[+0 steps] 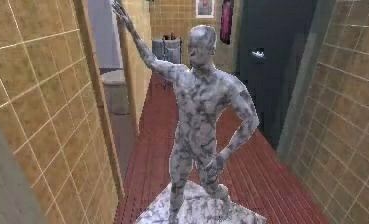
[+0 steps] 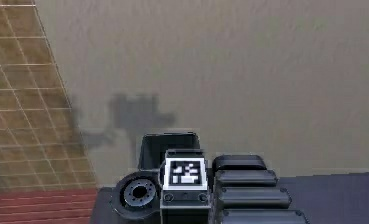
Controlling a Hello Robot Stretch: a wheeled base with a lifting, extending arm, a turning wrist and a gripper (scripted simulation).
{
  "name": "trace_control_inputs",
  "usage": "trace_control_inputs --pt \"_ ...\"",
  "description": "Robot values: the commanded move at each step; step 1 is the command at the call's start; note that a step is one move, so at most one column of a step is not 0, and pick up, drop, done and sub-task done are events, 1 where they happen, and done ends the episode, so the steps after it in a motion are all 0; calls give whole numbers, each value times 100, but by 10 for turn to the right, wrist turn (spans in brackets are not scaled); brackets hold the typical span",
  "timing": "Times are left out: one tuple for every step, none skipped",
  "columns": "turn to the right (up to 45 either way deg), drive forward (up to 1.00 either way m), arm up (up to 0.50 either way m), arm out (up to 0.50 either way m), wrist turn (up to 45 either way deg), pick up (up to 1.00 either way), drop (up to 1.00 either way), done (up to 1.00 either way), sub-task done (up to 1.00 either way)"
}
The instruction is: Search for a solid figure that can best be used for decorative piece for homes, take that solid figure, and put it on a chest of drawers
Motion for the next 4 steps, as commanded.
trace_control_inputs --pt "0 30 0 0 0 0 0 0 0" --pt "0 100 0 0 0 0 0 0 0" --pt "120 0 0 0 0 0 0 0 0" --pt "30 0 0 0 0 0 0 0 0"
